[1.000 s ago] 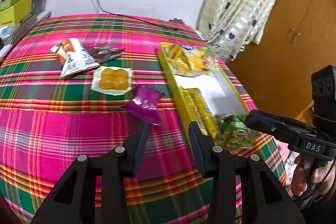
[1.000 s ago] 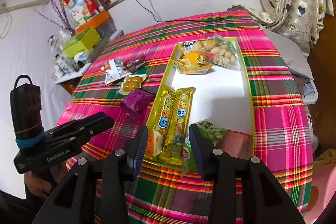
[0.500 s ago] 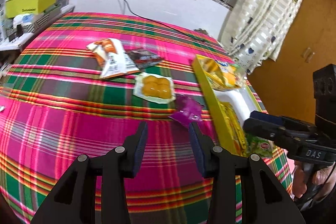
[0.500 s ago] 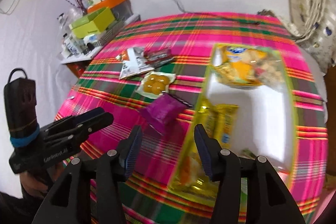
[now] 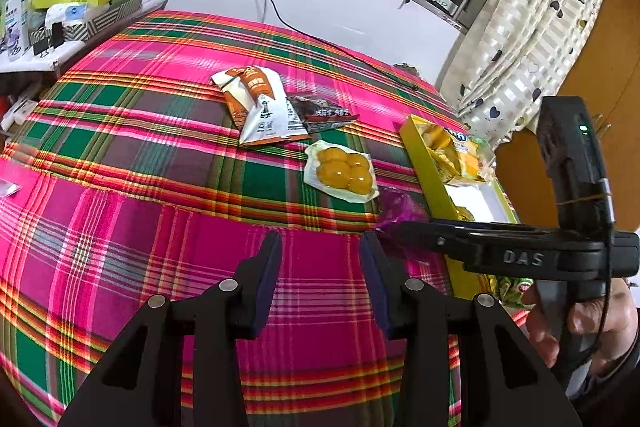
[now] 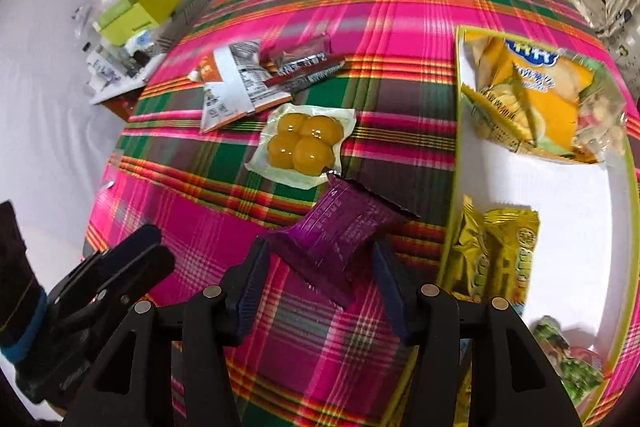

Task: Organize snacks
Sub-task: 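Grasp the purple snack packet with the right tool, then grasp the yellow egg-yolk pastry tray with the left tool while the right holds the purple packet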

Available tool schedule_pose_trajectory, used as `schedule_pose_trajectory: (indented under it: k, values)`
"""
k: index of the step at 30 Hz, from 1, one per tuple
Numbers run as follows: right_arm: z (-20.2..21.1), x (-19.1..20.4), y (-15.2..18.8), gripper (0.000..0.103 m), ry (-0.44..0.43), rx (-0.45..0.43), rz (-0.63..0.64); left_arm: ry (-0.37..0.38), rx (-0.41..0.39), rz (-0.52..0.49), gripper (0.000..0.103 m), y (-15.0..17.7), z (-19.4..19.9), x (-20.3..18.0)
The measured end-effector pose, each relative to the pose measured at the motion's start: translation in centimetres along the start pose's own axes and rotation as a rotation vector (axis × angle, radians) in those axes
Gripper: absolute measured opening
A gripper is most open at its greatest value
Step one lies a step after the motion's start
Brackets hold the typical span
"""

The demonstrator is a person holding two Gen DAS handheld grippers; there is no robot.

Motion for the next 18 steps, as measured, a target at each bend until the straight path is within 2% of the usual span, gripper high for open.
schedule_pose_trajectory:
  k: [6,11,18]
  values:
    - [-0.9,-0.2,-1.1,0.051,0.008,-0.007,-0.048,0.004,0.001,0.019,0.042,0.0,-0.2,0.8]
    - [-1.5,0.5,-1.6,0.051,0.06,-0.01,-0.012,0.007,0.002,0.028,0.042,0.0,-0.2,1.4]
    - [-1.9,1.1,-1.4,0.036,0.112,-0.007,0.061,0.006,-0.002,0.034,0.042,0.0,0.0,2.0]
Point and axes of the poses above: each gripper's, at about its wrist camera, not at the fingertips, and z roughly against the way its jaws point, x to its left, y to its underside, the point moved 3 cm from there along -z, roughly the way its jaws point, and after that the axes turned 1 degree about x, right-handed, at the moved point
